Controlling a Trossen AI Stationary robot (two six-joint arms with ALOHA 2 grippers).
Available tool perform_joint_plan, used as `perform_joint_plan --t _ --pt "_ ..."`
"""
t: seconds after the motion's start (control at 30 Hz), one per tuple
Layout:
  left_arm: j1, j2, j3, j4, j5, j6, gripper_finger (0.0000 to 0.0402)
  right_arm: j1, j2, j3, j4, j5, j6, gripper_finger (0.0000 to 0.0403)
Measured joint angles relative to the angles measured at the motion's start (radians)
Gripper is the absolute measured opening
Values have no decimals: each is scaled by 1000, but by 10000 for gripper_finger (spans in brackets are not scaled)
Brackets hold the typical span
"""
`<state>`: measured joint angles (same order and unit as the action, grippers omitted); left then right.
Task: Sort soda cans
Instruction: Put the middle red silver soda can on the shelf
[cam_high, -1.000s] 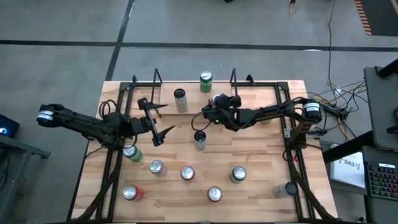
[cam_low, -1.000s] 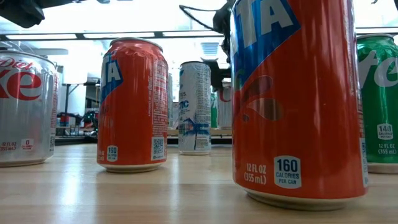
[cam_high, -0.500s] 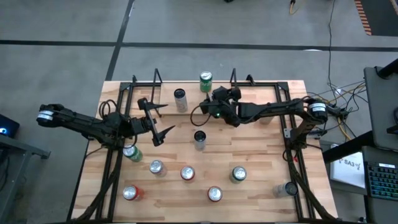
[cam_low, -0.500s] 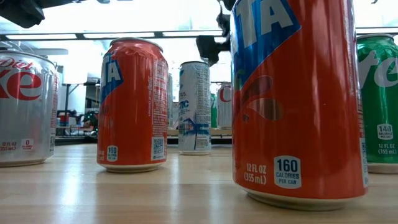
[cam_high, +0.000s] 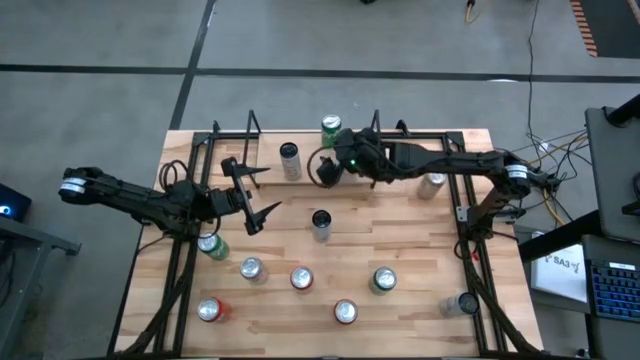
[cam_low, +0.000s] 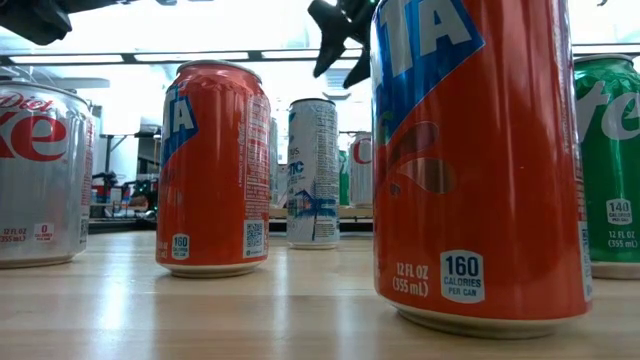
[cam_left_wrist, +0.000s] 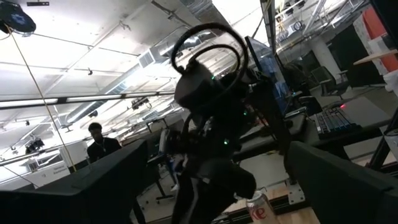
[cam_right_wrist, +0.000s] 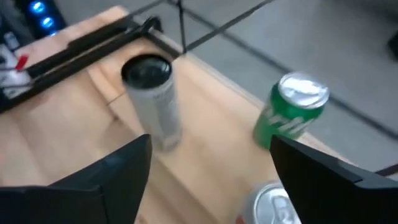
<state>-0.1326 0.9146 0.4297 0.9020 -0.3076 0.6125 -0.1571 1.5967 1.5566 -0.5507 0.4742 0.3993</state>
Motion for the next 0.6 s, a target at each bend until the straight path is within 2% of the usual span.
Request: perform_joint_plan --t 0.17,0.23,0.47,0.6 --pt "0 0 0 5 0 0 374 -54 1 0 -138 -107 65 245" --pt "0 0 0 5 0 0 374 -75 1 -2 -186 -137 78 203" --pt "3 0 0 4 1 0 374 -113 1 0 -321 -142 66 31" --pt "4 0 0 3 1 1 374 -116 1 0 -342 -134 56 14"
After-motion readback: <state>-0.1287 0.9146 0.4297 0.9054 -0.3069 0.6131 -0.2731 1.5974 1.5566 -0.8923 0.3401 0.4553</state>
